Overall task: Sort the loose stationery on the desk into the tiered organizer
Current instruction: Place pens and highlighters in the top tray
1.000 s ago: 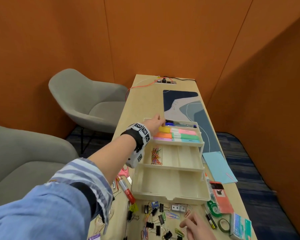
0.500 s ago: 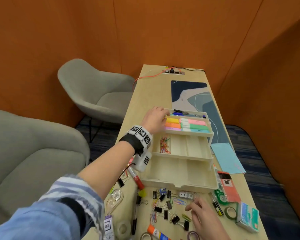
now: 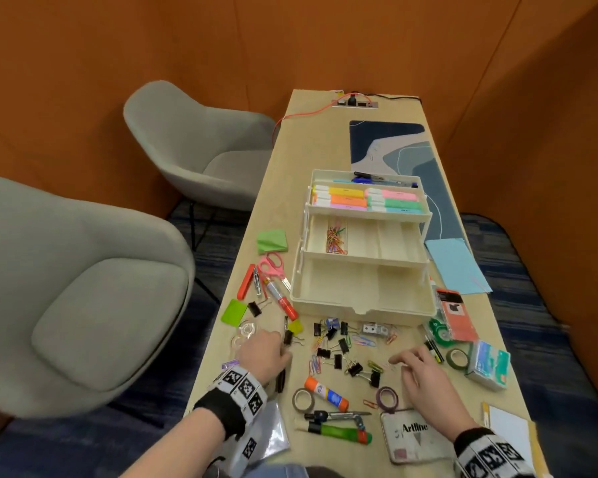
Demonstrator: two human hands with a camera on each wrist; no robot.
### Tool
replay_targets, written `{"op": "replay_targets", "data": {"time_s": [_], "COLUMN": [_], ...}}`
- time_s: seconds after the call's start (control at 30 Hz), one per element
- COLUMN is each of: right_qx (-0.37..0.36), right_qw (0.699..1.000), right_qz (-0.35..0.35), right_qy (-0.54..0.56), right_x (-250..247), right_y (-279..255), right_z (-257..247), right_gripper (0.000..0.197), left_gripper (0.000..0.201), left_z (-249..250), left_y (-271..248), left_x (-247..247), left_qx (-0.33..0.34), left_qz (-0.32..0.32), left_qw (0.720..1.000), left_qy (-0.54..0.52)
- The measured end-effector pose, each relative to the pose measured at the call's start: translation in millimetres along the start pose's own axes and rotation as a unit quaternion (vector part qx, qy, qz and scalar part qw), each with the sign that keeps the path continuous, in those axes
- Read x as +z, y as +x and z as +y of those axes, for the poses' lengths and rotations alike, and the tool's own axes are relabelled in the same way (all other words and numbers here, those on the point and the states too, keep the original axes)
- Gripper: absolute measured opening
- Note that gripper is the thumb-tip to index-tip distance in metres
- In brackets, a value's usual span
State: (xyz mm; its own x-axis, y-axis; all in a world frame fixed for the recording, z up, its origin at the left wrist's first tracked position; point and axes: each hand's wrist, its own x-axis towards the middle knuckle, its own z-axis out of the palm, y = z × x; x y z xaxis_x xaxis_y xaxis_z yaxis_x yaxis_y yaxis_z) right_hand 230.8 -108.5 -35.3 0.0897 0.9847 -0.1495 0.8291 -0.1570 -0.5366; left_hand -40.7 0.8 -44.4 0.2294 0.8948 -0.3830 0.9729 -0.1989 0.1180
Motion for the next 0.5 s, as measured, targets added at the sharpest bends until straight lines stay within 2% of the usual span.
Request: {"op": "replay_targets", "data": {"time_s": [0.2,0.3,0.4,0.5], "right_qx": [0.047,0.09,0.131,0.126], "right_qw": [0.998,0.994,0.991,0.988], "right_qz": [0.044,0.054,0.019,-0.045], "right_qy": [0.021,0.025,-0.013,-0.071], "right_x": [-11,-15,-20,-19], "right_y": [-21,-35,-52,-72], "right_z": [17,28,35,33], "right_gripper": [0.021,0.019,0.019,0.004], "left_gripper": [0.022,0.026,0.027,0.032], "left_z": [5,1,-2,-1], "left_y": [8,10,7,2], "left_x": [-4,-13,-27,-39], "left_qx": [-0.029,-0.045,-0.039,-0.011], "left_qz": [-0.045,-0.024,-0.001,0.008], "left_qw": [0.994,0.994,0.992,0.989], "left_qy": [-0.093,-0.098,-0.119,-0.15]}}
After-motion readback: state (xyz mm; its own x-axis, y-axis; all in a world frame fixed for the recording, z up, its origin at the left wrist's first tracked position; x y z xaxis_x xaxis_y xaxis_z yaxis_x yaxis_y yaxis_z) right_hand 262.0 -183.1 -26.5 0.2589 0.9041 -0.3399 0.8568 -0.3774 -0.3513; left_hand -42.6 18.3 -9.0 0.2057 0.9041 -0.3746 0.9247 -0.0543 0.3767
